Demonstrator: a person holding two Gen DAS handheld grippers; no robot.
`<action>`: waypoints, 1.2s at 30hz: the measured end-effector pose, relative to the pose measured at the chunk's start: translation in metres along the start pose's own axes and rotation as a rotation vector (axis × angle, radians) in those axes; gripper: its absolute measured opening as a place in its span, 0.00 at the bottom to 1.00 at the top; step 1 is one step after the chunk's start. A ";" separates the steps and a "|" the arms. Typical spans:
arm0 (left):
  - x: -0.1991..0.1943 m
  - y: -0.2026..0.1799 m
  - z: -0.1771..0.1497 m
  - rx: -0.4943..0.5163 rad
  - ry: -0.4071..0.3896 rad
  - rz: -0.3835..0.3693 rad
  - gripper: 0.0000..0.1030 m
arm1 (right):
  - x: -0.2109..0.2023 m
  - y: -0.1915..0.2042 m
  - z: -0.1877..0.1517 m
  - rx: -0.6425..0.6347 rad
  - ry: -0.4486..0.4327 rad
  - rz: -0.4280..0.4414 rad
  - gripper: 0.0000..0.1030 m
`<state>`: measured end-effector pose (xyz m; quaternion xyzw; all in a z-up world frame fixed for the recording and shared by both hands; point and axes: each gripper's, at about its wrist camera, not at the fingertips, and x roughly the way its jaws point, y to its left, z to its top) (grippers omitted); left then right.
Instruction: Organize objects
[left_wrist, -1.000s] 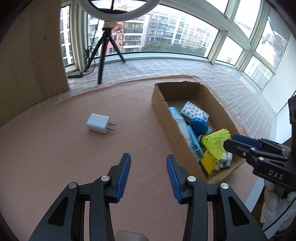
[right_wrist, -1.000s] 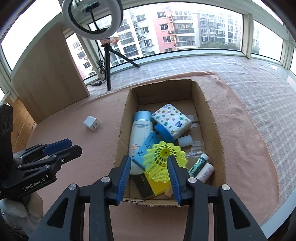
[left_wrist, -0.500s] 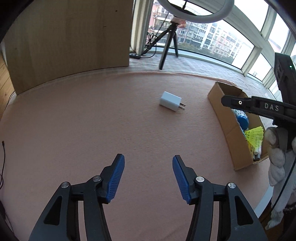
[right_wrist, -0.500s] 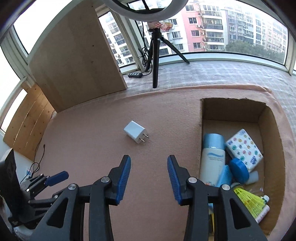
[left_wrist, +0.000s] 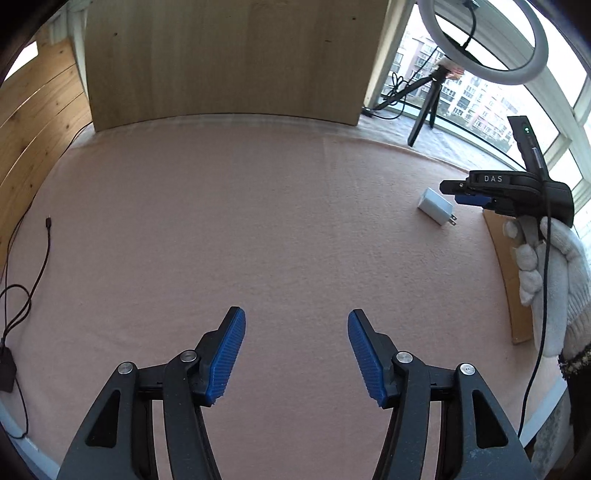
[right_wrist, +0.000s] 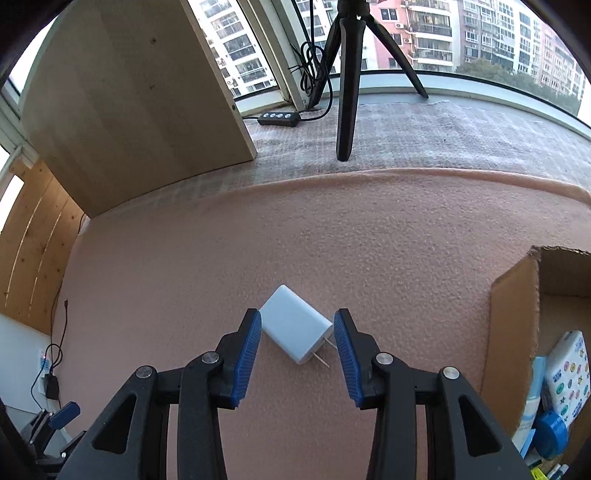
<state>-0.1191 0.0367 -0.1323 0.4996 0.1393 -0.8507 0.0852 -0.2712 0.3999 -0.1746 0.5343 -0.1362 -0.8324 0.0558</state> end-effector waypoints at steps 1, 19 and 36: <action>0.000 0.004 0.000 -0.006 0.000 0.001 0.60 | 0.003 -0.001 0.001 0.003 0.005 0.001 0.36; 0.002 0.006 0.004 0.003 0.014 -0.033 0.60 | 0.040 0.013 0.005 0.019 0.119 0.078 0.35; 0.018 -0.035 -0.014 0.097 0.062 -0.156 0.60 | 0.014 0.043 -0.099 0.120 0.149 0.182 0.35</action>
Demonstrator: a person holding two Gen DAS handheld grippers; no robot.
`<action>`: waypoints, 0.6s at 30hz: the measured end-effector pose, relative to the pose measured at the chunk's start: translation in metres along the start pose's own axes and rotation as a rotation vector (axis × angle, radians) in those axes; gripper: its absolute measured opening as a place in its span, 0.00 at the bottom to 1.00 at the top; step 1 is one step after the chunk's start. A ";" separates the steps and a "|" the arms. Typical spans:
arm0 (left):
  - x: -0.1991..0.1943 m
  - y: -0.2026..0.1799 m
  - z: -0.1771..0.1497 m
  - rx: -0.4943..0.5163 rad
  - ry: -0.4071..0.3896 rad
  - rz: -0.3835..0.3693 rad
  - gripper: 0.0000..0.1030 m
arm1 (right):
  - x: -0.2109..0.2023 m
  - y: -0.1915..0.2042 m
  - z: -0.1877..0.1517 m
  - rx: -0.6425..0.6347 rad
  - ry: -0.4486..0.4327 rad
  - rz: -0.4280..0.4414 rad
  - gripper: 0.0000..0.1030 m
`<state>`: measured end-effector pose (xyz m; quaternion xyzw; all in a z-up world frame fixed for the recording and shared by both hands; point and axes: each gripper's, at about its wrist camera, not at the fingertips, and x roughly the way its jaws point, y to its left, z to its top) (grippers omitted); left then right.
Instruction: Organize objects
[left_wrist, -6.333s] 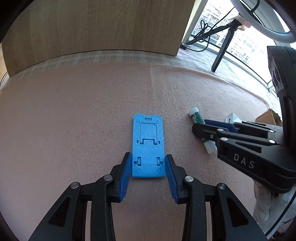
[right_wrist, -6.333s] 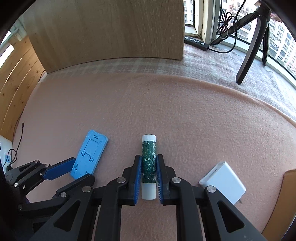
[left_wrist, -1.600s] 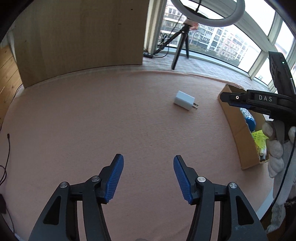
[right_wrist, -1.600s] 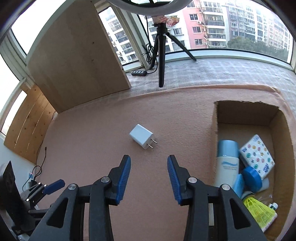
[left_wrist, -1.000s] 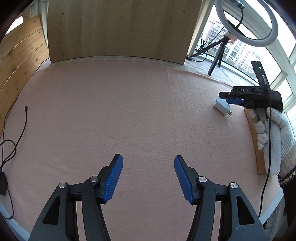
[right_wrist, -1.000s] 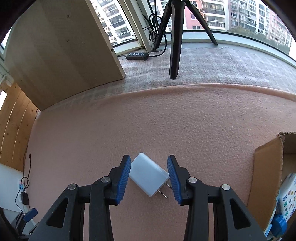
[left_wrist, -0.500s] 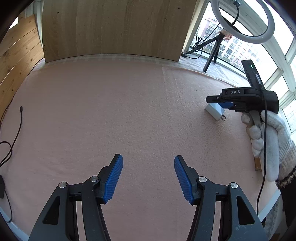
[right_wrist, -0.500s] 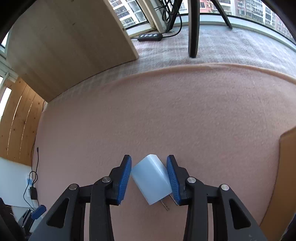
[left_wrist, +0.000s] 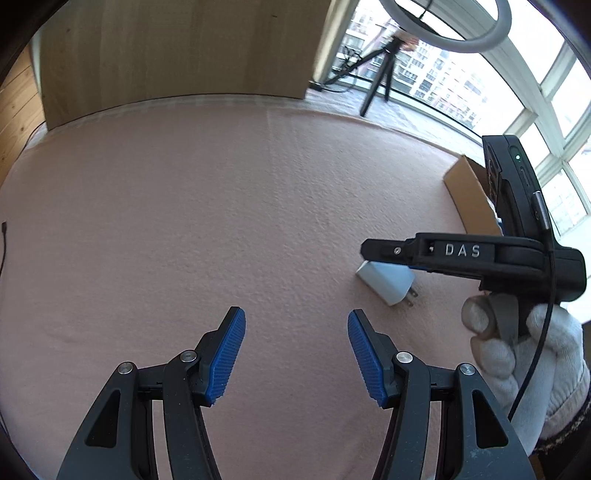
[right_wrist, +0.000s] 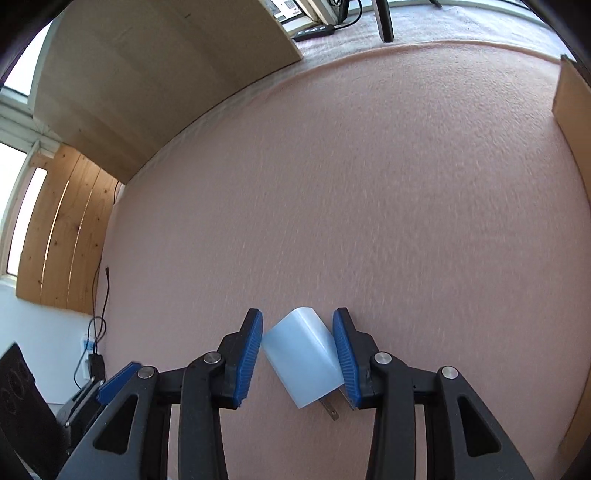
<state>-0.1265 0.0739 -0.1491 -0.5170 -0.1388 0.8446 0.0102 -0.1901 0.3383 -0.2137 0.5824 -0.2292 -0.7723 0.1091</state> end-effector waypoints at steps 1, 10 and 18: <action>0.001 -0.004 -0.002 0.012 0.005 -0.008 0.60 | 0.000 0.002 -0.005 -0.001 0.002 -0.003 0.35; 0.014 -0.023 -0.023 0.024 0.047 -0.067 0.60 | -0.007 0.000 -0.050 0.033 0.084 0.110 0.35; 0.028 -0.042 -0.021 0.055 0.066 -0.089 0.62 | -0.022 0.004 -0.052 -0.073 0.049 0.026 0.35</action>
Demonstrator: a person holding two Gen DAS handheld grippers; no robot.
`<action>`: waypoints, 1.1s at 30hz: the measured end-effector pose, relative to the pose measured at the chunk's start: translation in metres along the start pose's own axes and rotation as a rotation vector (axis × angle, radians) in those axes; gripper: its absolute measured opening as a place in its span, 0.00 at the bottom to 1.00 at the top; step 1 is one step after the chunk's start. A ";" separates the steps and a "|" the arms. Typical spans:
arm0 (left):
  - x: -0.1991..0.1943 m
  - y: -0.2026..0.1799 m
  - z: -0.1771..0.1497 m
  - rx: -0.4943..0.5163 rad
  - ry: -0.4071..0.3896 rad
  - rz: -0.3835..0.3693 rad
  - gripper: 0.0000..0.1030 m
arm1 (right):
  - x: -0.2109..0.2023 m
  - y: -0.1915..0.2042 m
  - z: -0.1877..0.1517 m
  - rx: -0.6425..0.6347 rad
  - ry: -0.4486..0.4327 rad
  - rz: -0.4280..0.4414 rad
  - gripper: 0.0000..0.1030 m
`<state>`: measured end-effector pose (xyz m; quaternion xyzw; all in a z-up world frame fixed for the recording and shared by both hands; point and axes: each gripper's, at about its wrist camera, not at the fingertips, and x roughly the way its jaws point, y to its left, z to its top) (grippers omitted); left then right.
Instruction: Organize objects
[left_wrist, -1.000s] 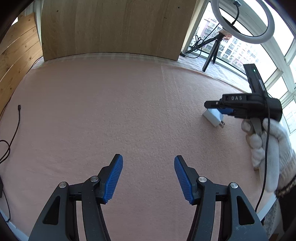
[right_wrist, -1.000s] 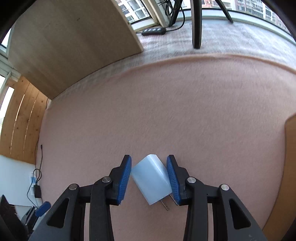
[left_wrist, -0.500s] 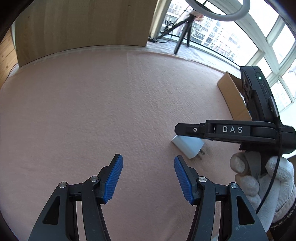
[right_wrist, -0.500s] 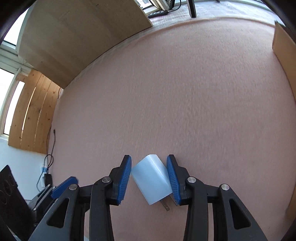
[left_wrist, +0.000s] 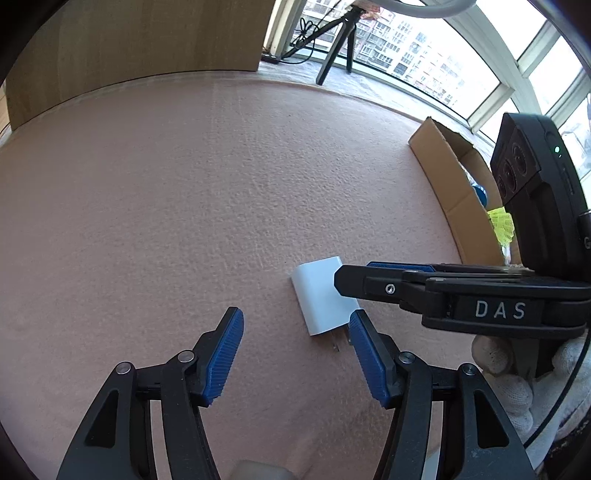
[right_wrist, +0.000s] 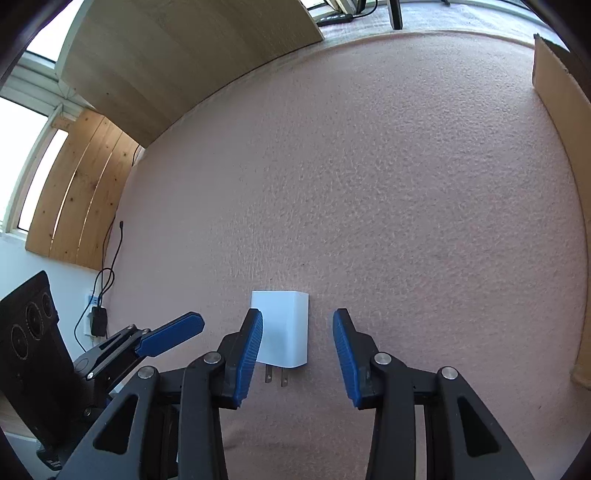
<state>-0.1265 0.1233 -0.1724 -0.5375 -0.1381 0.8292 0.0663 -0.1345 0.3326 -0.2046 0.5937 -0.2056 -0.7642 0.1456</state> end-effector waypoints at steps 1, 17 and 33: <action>0.003 -0.001 0.001 0.004 0.009 -0.002 0.62 | 0.000 0.000 0.000 -0.007 0.005 0.000 0.35; 0.024 -0.009 0.004 0.030 0.030 -0.101 0.39 | 0.020 0.018 0.004 -0.091 0.093 0.005 0.35; 0.005 -0.024 0.001 0.071 -0.007 -0.094 0.35 | 0.005 0.031 -0.008 -0.104 0.022 -0.039 0.31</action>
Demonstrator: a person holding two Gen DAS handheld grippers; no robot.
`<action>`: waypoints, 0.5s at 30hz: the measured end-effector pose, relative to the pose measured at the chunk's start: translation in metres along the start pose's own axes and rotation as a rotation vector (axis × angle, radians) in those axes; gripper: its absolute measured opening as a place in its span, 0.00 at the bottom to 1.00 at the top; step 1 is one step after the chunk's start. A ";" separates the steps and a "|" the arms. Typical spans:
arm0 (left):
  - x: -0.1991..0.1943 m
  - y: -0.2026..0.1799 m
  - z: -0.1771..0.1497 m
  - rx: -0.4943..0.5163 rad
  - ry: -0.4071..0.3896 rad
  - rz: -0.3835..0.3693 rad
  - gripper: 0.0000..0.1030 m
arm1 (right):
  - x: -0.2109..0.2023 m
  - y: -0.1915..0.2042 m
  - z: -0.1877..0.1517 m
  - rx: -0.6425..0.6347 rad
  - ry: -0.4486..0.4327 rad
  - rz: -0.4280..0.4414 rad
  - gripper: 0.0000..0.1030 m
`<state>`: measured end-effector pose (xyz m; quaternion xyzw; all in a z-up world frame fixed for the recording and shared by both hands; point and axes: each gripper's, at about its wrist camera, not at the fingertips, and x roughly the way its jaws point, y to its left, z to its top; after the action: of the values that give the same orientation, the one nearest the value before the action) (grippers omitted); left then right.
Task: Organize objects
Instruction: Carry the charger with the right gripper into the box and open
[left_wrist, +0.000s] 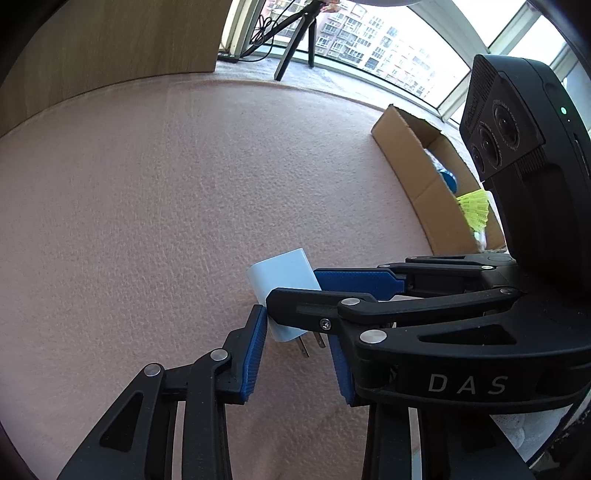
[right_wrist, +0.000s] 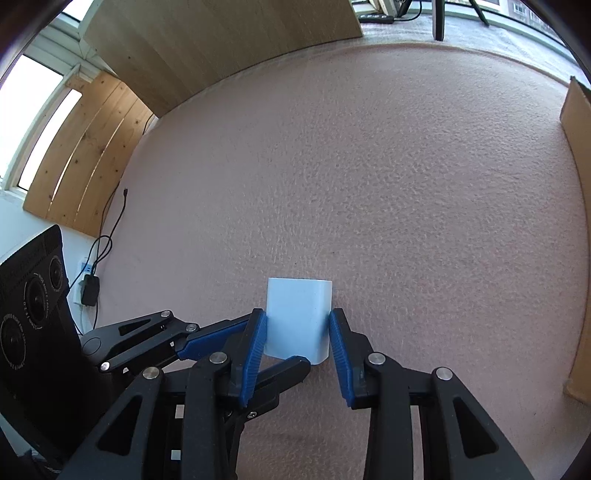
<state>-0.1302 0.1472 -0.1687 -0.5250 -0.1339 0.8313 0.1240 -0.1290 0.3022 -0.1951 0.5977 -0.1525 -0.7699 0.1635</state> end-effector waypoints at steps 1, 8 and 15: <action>-0.003 -0.004 0.001 0.009 -0.007 0.000 0.35 | -0.004 0.000 -0.001 0.002 -0.009 -0.001 0.31; -0.020 -0.035 0.015 0.081 -0.059 -0.005 0.35 | -0.042 -0.003 -0.008 0.005 -0.098 -0.021 0.31; -0.016 -0.079 0.040 0.156 -0.091 -0.028 0.35 | -0.088 -0.015 -0.015 0.024 -0.185 -0.061 0.31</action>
<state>-0.1549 0.2120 -0.1107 -0.4737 -0.0815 0.8603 0.1700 -0.0946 0.3531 -0.1285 0.5305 -0.1577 -0.8245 0.1181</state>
